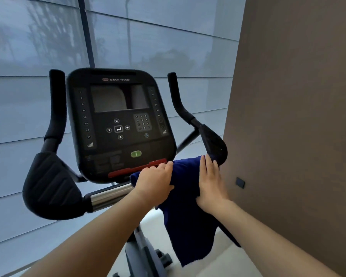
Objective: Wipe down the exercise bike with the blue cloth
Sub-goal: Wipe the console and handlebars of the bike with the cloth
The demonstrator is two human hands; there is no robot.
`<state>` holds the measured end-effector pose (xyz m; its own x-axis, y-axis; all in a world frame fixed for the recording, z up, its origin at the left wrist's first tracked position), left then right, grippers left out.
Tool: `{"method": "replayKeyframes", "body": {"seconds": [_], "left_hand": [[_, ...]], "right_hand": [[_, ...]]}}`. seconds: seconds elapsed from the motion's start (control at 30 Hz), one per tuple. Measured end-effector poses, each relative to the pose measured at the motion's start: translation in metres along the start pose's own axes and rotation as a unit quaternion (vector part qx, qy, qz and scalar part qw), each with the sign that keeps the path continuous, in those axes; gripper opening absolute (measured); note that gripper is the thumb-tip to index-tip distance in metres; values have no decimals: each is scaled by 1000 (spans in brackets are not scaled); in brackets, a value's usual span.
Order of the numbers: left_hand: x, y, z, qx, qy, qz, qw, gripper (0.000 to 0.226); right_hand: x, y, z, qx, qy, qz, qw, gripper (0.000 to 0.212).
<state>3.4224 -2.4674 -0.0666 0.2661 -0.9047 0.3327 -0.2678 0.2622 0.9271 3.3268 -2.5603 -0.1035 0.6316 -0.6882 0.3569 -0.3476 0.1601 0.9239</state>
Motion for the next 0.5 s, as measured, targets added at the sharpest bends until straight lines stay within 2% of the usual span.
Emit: {"method": "replayKeyframes", "body": {"seconds": [0.1,0.27,0.33,0.43,0.5], "left_hand": [[6,-8,4,1,8,-17,1000,68],[24,-10,7,-22,7,-20,1000,36],[32,-11,7,-45,19,-15,999,28],[45,-17,8,-57,44,-25,997,20],[53,-24,11,-60,57,-41,996,14]], "right_hand": [[-15,-7,-23,44,10,30,999,105],[4,-4,-31,38,18,93,995,92],[15,2,-30,32,42,148,988,74],[28,15,-22,52,70,248,965,32],[37,20,-20,40,103,279,954,6]]}}
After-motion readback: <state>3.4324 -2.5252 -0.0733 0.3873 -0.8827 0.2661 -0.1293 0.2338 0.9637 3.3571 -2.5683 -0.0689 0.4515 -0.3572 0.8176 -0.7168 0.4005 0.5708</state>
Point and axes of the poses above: each hand's wrist, its own x-axis towards the middle knuckle, its own y-axis out of the back of the hand, z = x × y, the point moved 9 cm from there along x, towards the middle knuckle, and after that the axes turned 2 degrees about z, right-handed, at the moved point
